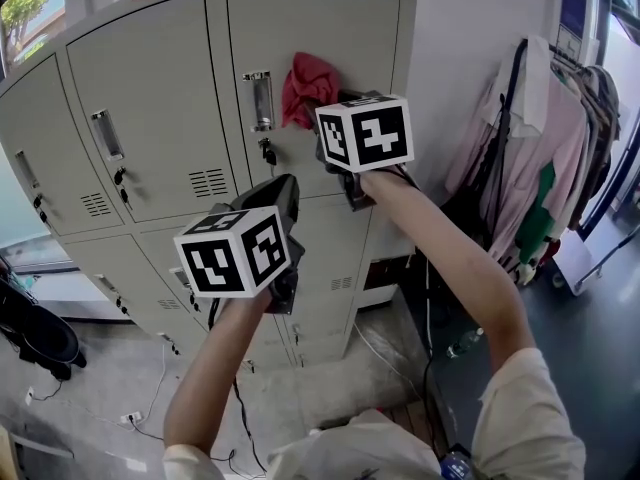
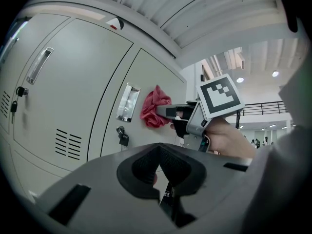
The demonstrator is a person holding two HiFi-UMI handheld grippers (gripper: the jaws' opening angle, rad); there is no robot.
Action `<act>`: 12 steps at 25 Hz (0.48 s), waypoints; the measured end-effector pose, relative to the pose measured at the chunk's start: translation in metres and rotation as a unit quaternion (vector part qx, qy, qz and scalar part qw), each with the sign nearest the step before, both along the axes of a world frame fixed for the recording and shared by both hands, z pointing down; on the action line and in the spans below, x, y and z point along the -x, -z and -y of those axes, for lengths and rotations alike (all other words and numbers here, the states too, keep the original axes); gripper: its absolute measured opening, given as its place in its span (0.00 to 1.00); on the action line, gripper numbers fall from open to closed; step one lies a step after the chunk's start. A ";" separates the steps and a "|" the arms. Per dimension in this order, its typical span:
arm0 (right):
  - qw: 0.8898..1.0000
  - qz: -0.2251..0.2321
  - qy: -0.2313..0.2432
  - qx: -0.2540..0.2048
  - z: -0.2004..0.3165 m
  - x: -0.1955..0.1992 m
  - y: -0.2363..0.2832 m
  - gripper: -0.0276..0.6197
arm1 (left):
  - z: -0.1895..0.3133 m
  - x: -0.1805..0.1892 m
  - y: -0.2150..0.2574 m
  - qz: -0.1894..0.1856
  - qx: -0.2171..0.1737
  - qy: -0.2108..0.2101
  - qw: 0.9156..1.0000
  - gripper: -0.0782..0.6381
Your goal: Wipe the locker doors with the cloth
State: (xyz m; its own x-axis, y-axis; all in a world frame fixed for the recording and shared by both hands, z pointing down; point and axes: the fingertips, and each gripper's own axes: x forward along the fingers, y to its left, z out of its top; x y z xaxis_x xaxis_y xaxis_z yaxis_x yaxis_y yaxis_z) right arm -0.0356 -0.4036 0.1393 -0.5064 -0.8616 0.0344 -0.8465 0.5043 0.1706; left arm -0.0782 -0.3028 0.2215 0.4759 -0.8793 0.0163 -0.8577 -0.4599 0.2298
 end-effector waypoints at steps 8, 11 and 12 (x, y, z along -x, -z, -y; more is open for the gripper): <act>1.000 0.008 -0.017 0.001 0.005 -0.029 -0.001 0.27 | 0.004 -0.013 -0.004 0.004 0.007 -0.011 1.000 0.11; 1.000 0.012 -0.027 0.002 0.008 -0.045 -0.002 0.27 | 0.005 -0.018 -0.005 0.005 0.007 -0.015 1.000 0.11; 0.999 0.013 -0.032 0.002 0.009 -0.051 -0.002 0.27 | 0.005 -0.020 -0.005 0.006 0.007 -0.017 1.000 0.11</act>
State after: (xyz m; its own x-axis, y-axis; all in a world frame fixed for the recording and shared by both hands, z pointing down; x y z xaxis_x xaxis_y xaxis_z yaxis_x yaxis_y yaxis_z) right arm 0.0150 -0.4128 0.1416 -0.4518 -0.8917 0.0255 -0.8808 0.4505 0.1459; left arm -0.0581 -0.3081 0.2268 0.5054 -0.8622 0.0350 -0.8442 -0.4856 0.2267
